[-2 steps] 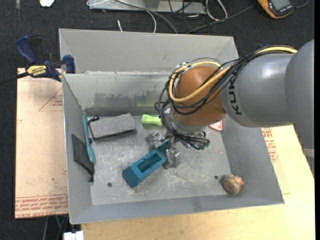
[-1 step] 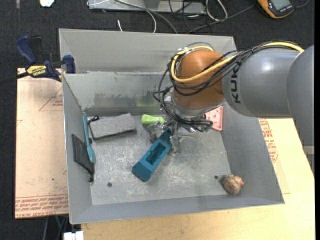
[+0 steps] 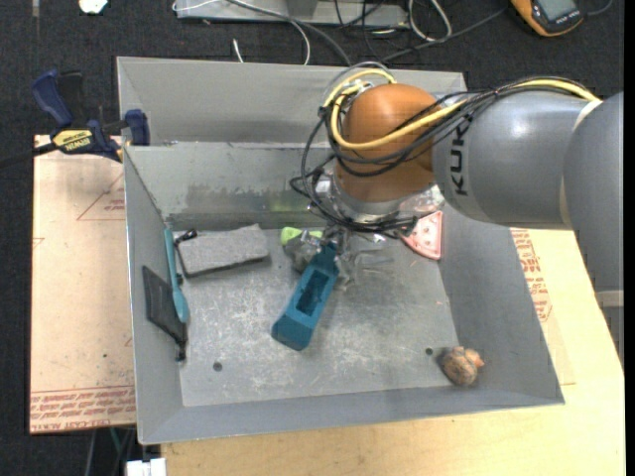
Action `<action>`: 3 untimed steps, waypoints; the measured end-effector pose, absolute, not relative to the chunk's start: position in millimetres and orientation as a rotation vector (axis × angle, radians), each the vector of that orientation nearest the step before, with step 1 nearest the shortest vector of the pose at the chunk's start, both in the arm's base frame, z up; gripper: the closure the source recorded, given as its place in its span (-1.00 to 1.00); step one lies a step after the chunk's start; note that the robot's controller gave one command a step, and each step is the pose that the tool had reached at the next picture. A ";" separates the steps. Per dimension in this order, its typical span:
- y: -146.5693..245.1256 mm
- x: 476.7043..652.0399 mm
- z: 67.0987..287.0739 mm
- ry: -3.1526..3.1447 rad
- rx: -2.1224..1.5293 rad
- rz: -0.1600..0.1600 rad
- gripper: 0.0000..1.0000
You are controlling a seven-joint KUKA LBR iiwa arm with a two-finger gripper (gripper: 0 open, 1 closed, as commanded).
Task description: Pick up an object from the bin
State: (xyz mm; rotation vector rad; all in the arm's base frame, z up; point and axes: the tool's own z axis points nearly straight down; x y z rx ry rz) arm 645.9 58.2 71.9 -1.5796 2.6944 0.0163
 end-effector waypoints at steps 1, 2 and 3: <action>43.7 631.1 72.4 2.407 -1.975 0.020 1.00; 43.8 631.1 72.4 2.407 -1.975 0.020 1.00; 41.4 626.6 126.1 2.402 -1.995 0.027 1.00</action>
Offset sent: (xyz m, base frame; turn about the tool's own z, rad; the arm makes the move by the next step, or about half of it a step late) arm 0.0000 0.0000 0.0000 0.0000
